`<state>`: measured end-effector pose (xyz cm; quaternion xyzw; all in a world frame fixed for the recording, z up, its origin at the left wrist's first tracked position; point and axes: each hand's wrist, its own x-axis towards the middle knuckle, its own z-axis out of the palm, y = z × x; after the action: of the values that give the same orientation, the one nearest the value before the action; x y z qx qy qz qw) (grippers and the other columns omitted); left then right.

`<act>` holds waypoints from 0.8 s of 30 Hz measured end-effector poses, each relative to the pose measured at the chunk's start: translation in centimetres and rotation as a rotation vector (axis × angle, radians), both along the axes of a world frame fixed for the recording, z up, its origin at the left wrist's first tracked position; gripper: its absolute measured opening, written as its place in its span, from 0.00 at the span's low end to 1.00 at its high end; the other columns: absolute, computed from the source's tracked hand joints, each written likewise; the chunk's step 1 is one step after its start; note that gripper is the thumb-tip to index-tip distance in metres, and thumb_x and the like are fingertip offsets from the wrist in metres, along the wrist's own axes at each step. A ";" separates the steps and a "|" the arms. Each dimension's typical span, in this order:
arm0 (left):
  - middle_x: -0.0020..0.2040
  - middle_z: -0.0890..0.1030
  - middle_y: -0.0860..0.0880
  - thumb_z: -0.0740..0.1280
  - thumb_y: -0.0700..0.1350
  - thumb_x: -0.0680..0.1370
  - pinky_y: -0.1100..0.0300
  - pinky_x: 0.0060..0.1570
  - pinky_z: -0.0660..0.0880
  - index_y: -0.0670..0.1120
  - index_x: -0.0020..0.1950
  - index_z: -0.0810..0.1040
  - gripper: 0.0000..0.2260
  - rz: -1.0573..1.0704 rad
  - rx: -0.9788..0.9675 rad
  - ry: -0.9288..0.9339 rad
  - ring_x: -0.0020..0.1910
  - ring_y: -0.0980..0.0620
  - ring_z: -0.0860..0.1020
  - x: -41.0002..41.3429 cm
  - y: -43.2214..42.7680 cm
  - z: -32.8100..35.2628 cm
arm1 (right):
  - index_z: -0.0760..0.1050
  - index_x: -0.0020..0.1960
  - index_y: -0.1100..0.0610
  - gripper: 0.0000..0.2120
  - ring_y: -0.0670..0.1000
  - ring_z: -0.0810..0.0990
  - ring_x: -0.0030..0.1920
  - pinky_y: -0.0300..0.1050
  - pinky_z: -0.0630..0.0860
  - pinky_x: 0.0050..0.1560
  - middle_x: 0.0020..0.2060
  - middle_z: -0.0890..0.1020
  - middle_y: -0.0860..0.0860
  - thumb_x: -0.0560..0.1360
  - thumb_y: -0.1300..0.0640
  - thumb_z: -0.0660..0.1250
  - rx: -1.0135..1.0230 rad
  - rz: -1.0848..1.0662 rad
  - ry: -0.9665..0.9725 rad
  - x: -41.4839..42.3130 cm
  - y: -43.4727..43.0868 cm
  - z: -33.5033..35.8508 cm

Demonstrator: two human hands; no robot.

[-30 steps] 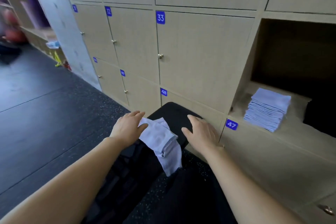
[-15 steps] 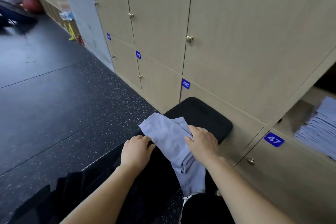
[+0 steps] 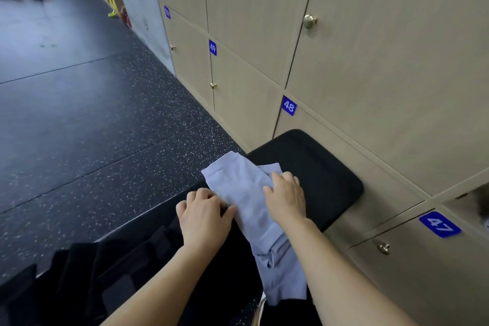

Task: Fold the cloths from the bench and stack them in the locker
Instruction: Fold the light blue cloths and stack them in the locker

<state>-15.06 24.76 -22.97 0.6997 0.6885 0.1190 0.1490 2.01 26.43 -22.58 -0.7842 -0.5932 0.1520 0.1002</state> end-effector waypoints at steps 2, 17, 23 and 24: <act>0.57 0.73 0.58 0.65 0.58 0.77 0.58 0.55 0.54 0.55 0.46 0.83 0.11 0.021 -0.016 -0.030 0.60 0.53 0.67 0.2 0.0 0.0 | 0.73 0.59 0.56 0.11 0.54 0.69 0.59 0.47 0.69 0.57 0.58 0.73 0.53 0.81 0.53 0.59 0.038 -0.033 0.000 0.0 0.2 -0.1; 0.39 0.77 0.57 0.64 0.57 0.77 0.65 0.49 0.49 0.58 0.40 0.73 0.08 0.084 0.020 -0.239 0.52 0.55 0.71 -0.6 0.2 0.6 | 0.67 0.35 0.52 0.13 0.53 0.71 0.47 0.46 0.67 0.45 0.43 0.77 0.50 0.78 0.58 0.57 0.070 -0.176 0.068 0.3 1.1 1.1; 0.33 0.79 0.55 0.66 0.50 0.77 0.63 0.50 0.55 0.52 0.37 0.72 0.09 0.126 0.051 -0.453 0.40 0.57 0.76 0.0 -0.1 2.6 | 0.72 0.37 0.57 0.12 0.53 0.74 0.44 0.50 0.72 0.47 0.37 0.78 0.48 0.78 0.59 0.57 0.198 -0.278 0.221 0.9 0.2 2.2; 0.32 0.80 0.55 0.68 0.48 0.76 0.61 0.51 0.59 0.51 0.37 0.73 0.09 0.155 0.042 -0.531 0.39 0.57 0.77 0.1 -0.1 3.0 | 0.74 0.38 0.57 0.11 0.54 0.76 0.44 0.53 0.74 0.48 0.37 0.79 0.48 0.77 0.58 0.58 0.223 -0.309 0.315 1.0 0.1 2.5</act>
<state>-14.99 24.64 -19.99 0.5921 0.6742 0.3236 0.3002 3.00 26.49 -20.10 -0.8163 -0.4564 0.1889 0.2995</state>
